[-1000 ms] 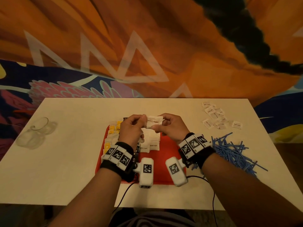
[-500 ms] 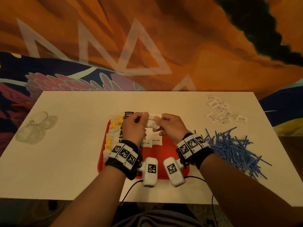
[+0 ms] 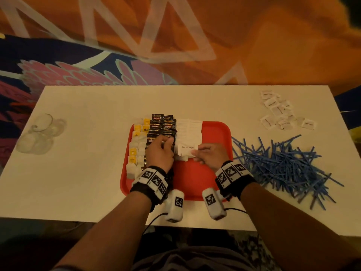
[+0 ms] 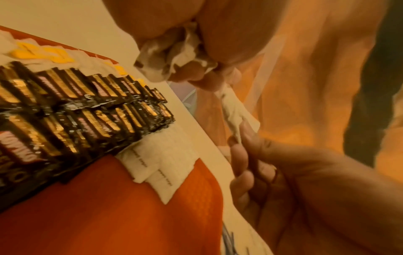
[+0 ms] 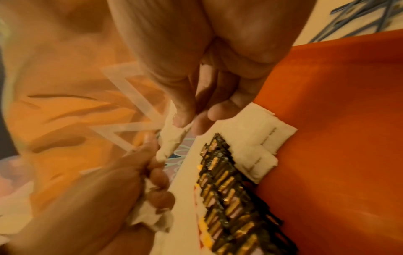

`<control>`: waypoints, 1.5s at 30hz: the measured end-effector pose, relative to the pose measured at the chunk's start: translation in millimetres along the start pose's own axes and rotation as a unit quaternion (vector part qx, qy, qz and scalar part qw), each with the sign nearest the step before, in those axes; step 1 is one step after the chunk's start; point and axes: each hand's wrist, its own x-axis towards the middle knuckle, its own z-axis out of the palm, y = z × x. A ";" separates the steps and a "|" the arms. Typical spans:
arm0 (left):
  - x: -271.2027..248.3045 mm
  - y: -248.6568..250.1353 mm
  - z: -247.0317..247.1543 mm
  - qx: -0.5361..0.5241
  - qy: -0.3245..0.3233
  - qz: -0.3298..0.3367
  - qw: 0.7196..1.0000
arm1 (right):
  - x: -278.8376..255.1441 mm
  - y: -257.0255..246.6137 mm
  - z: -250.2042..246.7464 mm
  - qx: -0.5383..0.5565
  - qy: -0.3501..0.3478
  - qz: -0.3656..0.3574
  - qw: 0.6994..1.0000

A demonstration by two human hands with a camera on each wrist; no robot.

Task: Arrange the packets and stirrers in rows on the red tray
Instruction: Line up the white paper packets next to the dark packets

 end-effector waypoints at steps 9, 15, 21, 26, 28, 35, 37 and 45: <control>1.1 -45.2 -28.6 -0.017 -0.008 -0.097 0.995 | 42.7 64.7 -4.5 -0.104 0.028 0.111 0.988; 2.1 -59.1 -41.6 -0.016 -0.015 -0.101 0.995 | 58.3 61.5 7.3 -0.169 0.051 0.116 0.977; 3.5 -59.9 -45.5 -0.004 -0.017 -0.084 0.996 | 63.8 62.1 11.3 -0.286 0.092 0.116 0.947; 3.0 -58.2 -46.6 -0.015 -0.019 -0.092 0.996 | 58.7 60.4 16.8 -0.288 0.129 0.026 0.948; 3.2 -57.4 -48.1 -0.016 -0.020 -0.094 0.995 | 59.1 60.6 25.2 -0.322 0.095 -0.042 0.941; 2.7 -54.8 -54.7 -0.011 -0.017 -0.100 0.995 | 61.4 63.8 36.2 -0.336 0.033 -0.061 0.939; 3.3 -54.2 -54.3 -0.041 -0.033 -0.133 0.990 | 59.6 59.5 32.5 -0.324 0.040 -0.066 0.943; 4.9 -10.2 -34.7 -0.256 -0.106 -0.223 0.935 | 30.5 8.5 17.2 -0.194 0.027 -0.102 0.975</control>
